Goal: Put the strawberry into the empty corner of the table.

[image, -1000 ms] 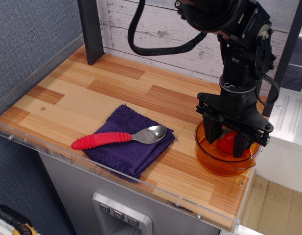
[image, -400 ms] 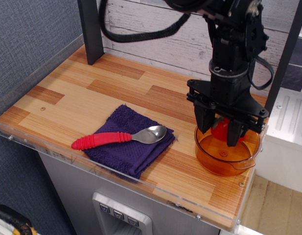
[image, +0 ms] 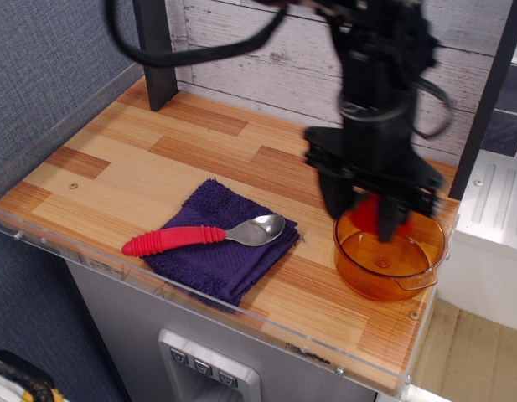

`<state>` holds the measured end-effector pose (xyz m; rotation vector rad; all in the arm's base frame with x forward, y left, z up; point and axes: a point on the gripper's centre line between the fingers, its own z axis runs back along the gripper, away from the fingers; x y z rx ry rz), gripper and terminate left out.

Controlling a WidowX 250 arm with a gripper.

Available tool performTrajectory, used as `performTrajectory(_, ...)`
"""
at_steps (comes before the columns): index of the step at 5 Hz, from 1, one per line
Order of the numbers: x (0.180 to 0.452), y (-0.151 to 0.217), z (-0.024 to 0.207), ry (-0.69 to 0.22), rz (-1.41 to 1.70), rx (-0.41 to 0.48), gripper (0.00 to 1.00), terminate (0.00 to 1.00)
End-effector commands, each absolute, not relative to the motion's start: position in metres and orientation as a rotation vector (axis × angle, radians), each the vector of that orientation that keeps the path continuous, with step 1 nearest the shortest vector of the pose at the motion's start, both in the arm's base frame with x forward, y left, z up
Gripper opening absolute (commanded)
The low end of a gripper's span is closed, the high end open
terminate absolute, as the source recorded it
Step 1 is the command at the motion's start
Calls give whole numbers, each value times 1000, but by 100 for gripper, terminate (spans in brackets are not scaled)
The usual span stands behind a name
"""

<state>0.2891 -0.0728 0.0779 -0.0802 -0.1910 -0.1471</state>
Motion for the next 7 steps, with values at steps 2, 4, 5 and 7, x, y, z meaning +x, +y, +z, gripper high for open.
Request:
performTrajectory(2,292,25,94,-246,85,-95,0,0)
performTrajectory(4,294,109,81,-224,291,-71,0,0)
performTrajectory(5,292,139,68,-195,365,-30,0,0)
performTrajectory(7,289,161,50,-167,430,-14,0,0)
